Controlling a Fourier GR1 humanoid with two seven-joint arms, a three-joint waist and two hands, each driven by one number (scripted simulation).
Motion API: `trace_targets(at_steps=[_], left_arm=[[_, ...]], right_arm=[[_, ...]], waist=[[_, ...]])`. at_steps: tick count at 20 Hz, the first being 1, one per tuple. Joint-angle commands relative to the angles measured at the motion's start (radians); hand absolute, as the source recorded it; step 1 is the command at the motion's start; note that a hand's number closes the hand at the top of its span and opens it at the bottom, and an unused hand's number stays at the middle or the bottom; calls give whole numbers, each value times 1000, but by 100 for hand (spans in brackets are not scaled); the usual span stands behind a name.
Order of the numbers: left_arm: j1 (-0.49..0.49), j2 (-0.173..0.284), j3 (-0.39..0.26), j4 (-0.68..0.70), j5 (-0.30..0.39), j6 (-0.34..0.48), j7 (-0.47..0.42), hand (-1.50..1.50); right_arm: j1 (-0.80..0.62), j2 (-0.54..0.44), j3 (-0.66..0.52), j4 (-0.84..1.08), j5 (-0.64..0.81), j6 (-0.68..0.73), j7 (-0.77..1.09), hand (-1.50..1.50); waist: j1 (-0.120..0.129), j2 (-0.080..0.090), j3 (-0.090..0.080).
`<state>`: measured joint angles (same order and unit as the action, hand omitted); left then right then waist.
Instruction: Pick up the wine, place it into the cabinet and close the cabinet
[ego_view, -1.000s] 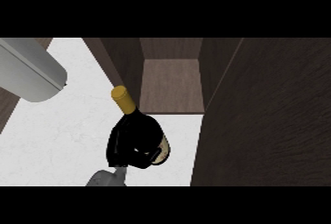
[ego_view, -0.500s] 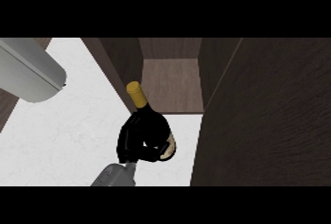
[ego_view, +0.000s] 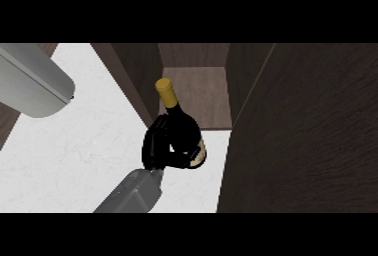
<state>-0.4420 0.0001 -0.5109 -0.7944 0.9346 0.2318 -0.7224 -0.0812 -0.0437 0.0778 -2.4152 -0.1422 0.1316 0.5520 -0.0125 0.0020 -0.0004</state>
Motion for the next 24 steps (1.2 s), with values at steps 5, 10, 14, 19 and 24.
trace_targets(at_steps=[5, 10, 14, 19, 24], left_arm=[[-162, 0, 6, 124, 98, 24, -35, 150], [-256, 0, 18, 217, 165, 27, 1, 150], [-331, 0, 127, 288, 130, -17, 53, 150], [-397, 0, 101, 349, 166, 22, 8, 150], [-460, 0, 62, 337, 226, 75, 63, 150]], right_arm=[[-49, -20, -53, 43, -61, 6, 10, -150], [41, 18, 18, -16, -3, 2, -22, -150], [55, 11, 28, -41, 6, 10, -31, -150], [60, -9, -33, 8, -55, 40, -60, -150], [27, 24, 64, -18, 29, 1, -23, -150]], waist=[[-5, 2, 0], [-14, 3, 0], [-8, 2, 0], [-15, 4, 0], [-30, 6, -1]])
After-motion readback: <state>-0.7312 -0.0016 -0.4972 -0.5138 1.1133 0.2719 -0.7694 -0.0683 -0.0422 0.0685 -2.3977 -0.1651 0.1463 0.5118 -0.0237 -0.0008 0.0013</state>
